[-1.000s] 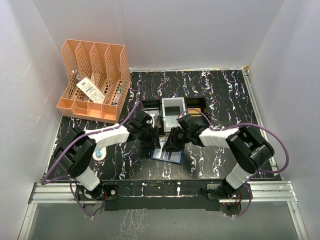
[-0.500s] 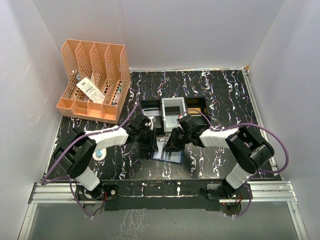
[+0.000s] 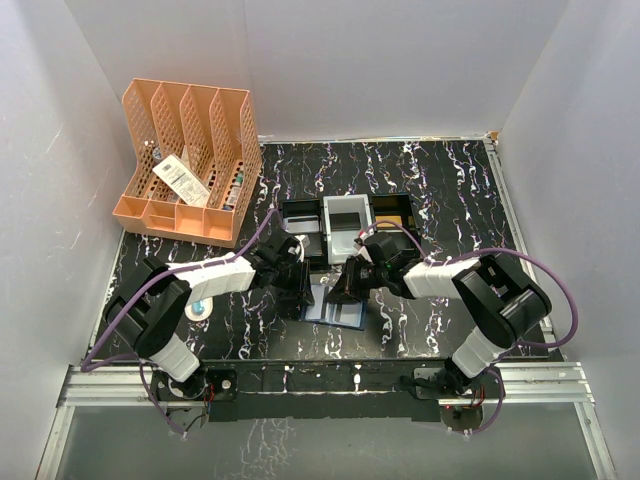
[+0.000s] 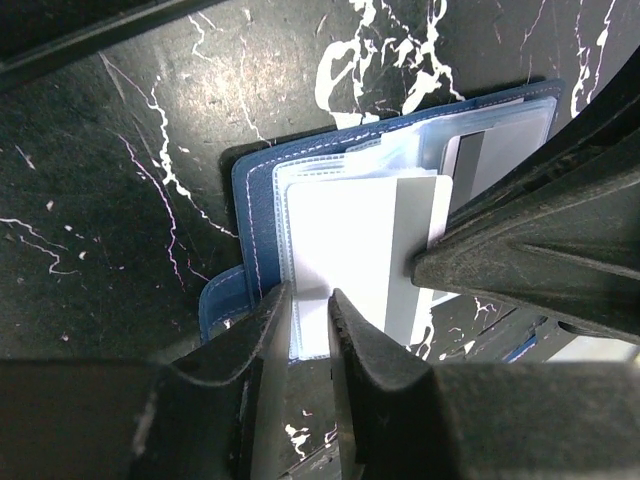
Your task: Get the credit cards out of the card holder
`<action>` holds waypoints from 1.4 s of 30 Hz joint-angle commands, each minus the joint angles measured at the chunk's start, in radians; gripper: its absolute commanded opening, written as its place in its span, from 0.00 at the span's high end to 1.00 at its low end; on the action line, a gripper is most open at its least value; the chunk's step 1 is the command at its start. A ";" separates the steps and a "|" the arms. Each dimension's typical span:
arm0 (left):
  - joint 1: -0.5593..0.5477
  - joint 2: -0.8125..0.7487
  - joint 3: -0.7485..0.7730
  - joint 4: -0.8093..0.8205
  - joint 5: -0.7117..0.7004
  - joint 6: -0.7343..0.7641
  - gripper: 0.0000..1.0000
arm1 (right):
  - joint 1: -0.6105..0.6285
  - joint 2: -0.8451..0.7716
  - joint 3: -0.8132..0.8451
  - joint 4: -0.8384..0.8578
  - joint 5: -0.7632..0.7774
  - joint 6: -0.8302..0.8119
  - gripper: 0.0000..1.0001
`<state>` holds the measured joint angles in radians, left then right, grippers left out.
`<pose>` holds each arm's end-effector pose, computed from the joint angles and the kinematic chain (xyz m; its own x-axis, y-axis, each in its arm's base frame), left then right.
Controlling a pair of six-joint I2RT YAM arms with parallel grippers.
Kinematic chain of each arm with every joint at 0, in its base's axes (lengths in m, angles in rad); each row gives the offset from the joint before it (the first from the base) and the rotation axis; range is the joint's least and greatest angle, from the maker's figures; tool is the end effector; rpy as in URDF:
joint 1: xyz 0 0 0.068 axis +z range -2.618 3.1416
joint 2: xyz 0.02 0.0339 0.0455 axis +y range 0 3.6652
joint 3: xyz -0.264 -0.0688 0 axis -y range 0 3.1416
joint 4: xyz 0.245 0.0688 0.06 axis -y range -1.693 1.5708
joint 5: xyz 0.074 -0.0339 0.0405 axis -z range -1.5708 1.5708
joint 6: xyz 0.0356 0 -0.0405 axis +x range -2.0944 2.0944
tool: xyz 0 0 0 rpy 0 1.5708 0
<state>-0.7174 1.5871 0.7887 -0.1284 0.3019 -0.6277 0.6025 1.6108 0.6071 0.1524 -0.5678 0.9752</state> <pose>0.2214 -0.2072 0.1575 -0.9354 0.0719 -0.3463 0.2630 0.7961 -0.5451 0.2209 0.1752 0.1246 -0.9849 0.1696 -0.0349 0.0812 0.6299 0.7725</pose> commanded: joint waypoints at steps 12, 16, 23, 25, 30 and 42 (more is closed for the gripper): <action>-0.028 -0.181 -0.065 0.087 0.134 -0.070 0.71 | -0.002 0.067 0.010 -0.047 -0.138 -0.118 0.96; -0.064 -0.119 -0.065 0.111 0.157 -0.070 0.75 | -0.003 0.075 0.020 -0.053 -0.126 -0.118 0.93; -0.084 -0.072 -0.081 0.009 0.032 -0.078 0.83 | -0.002 0.044 -0.019 0.013 -0.124 -0.054 0.86; -0.084 -0.082 -0.093 0.001 0.017 -0.078 0.84 | -0.003 0.038 -0.032 0.046 -0.131 -0.033 0.84; -0.086 -0.098 -0.110 0.005 0.019 -0.074 0.84 | 0.001 0.015 -0.064 0.075 -0.123 -0.004 0.82; -0.086 -0.098 -0.110 -0.016 -0.003 -0.058 0.84 | 0.019 -0.005 -0.081 0.090 -0.124 0.001 1.00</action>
<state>-0.8009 1.5120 0.6933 -0.0906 0.3298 -0.7059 0.6125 1.6424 0.5270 0.2161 -0.6979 0.9806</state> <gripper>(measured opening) 0.161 0.034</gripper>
